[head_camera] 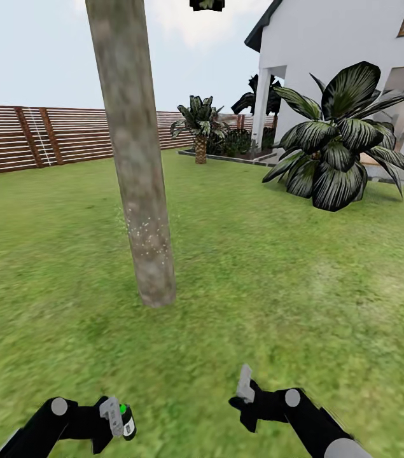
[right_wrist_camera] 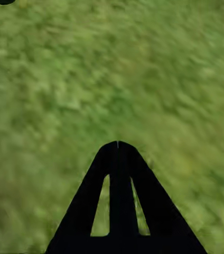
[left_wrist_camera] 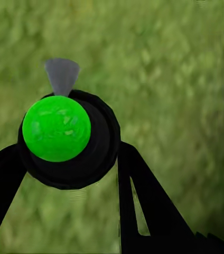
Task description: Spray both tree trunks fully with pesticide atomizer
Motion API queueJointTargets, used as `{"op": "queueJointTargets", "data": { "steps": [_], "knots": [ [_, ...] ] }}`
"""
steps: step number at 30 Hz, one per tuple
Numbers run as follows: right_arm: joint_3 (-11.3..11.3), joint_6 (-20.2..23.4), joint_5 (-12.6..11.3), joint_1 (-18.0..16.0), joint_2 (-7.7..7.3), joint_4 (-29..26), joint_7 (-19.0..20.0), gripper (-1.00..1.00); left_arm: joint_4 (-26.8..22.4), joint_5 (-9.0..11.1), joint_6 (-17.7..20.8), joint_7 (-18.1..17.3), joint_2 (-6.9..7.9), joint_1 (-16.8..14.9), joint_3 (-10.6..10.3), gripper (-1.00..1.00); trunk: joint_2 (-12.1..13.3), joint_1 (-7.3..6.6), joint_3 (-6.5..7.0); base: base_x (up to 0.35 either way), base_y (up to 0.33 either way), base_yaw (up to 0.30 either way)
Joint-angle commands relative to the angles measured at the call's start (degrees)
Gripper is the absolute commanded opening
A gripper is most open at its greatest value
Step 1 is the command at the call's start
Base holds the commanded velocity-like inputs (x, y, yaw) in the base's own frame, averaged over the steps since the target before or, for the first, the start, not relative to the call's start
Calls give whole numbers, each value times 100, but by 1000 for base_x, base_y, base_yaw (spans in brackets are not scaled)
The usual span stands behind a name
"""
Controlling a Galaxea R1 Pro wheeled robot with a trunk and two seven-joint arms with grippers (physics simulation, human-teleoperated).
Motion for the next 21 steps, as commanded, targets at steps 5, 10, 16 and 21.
{"op": "queueJointTargets", "data": {
  "steps": [5,10,16,21],
  "knots": [
    [21,-34,576,-10,609,-70,7,-100,-8,-590,-7,-24,-351,-3,-50,-100,-2,-1,-5,0,0,0],
    [21,-34,747,-11,904,-115,11,-100,-8,-1157,4,12,-720,-7,-49,-100,-2,-1,-5,0,0,0],
    [47,-34,753,-11,1032,-117,11,-100,-39,-1307,1,310,-1058,-4,-82,-100,-2,-1,-5,0,0,0],
    [496,-27,745,-11,1032,-132,11,-100,-75,-1406,7,542,-1138,-11,-92,-100,-2,-1,-5,0,0,0]
  ]
}}
